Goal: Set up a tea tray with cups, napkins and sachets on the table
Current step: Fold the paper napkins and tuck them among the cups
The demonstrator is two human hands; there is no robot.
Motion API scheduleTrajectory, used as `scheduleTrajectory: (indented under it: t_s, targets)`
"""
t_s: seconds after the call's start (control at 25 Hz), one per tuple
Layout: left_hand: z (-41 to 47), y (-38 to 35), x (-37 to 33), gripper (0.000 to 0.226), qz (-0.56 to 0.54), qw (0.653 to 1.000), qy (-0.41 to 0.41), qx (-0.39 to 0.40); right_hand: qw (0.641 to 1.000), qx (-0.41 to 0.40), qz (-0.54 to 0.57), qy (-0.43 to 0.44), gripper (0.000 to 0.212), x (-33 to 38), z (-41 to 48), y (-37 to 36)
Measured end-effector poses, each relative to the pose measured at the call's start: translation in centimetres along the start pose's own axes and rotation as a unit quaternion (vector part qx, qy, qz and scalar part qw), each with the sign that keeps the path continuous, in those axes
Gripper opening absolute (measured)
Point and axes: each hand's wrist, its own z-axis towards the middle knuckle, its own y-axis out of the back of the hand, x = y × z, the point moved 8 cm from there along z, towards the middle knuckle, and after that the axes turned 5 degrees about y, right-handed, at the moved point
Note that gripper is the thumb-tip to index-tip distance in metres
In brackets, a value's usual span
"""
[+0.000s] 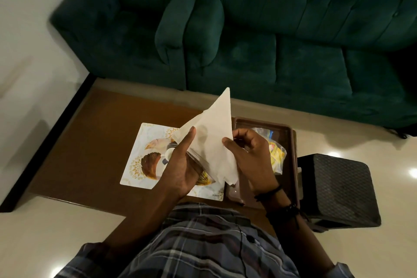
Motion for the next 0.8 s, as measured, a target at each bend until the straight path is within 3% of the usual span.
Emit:
scheduleTrajectory:
  t_s: [0.16, 0.44, 0.56, 0.68, 0.8]
  targets:
    - [0.2, -0.2, 0.2, 0.032, 0.0, 1.0, 0.0, -0.008, 0.997, -0.02, -0.067, 0.02, 0.013, 0.2, 0.4, 1.0]
    - [0.8, -0.5, 0.4, 0.027, -0.009, 1.0, 0.0, -0.01, 0.998, -0.025, -0.06, 0.025, 0.01, -0.2, 1.3, 1.4]
    - [1.2, -0.4, 0.4, 0.04, -0.003, 1.0, -0.001, -0.025, 0.996, -0.037, 0.069, -0.033, 0.004, -1.1, 1.8, 1.6]
    - [1.4, -0.3, -0.1, 0.047, 0.003, 0.999, -0.013, -0.044, 0.958, -0.061, 0.252, -0.122, 0.009, -2.5, 2.1, 2.0]
    - [1.4, 0.0, -1.5, 0.05, 0.011, 0.998, -0.04, -0.055, 0.945, -0.147, 0.259, -0.138, 0.008, -3.6, 2.8, 5.0]
